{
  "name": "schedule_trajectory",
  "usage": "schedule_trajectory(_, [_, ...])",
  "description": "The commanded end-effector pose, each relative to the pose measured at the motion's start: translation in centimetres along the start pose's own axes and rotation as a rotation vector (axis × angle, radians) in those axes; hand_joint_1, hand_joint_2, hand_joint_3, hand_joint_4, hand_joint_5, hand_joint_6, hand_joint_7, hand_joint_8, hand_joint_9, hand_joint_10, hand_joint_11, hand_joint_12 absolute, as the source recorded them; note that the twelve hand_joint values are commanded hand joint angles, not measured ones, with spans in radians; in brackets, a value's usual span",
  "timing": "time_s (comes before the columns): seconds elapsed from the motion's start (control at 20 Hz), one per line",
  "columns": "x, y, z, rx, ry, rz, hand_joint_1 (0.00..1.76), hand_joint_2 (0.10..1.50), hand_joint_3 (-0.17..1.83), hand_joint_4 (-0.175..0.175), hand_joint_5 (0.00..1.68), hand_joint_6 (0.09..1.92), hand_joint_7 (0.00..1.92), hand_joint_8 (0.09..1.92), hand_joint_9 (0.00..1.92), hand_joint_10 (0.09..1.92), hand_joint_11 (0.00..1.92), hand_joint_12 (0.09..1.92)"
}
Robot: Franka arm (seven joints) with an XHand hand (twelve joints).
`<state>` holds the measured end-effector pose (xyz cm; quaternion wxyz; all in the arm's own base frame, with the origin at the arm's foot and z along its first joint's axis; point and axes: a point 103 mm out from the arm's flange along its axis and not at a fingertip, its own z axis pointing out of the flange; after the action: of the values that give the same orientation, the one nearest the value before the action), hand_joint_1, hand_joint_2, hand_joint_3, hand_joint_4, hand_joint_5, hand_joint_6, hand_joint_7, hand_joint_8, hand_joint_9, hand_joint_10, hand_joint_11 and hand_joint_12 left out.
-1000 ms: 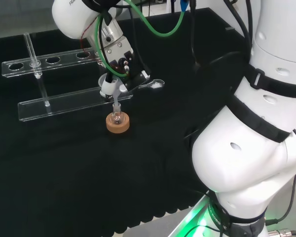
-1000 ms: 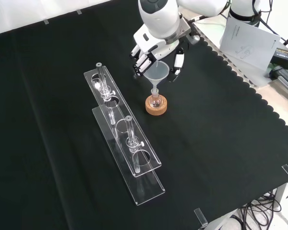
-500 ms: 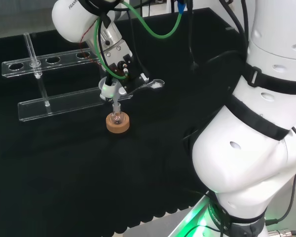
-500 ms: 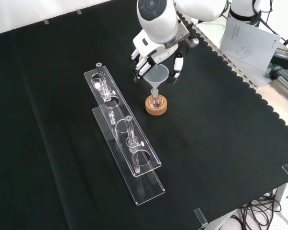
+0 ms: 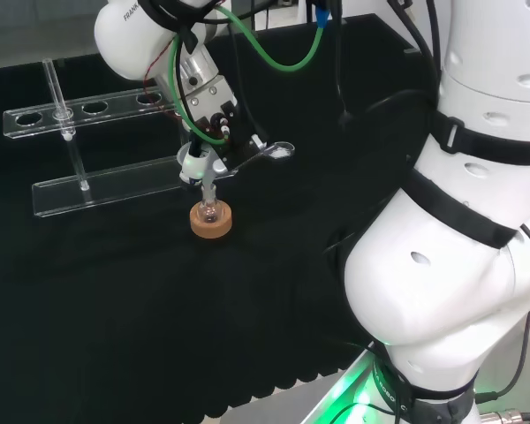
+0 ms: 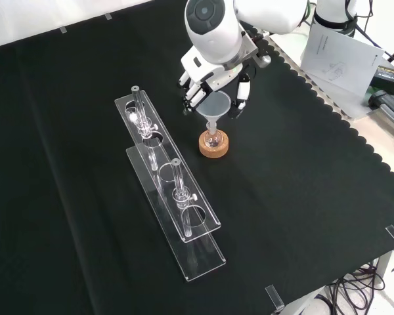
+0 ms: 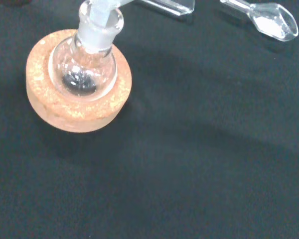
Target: Place the funnel on the round-bottom flask.
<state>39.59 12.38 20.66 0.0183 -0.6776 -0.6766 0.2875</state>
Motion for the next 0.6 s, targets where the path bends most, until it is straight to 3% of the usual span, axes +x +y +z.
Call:
schedule_trajectory(0.05, [0.40,0.17,0.43,0.003,0.000,-0.009,0.67,0.85,0.48,-0.052,0.59,0.30,0.64,0.76,0.92,0.63,0.52,1.27])
schedule_trajectory(0.6, [0.32,-0.07,0.89,0.010,-0.001,-0.014,0.67,0.85,0.48,-0.054,0.55,0.29,0.60,0.77,0.87,0.63,0.50,1.28])
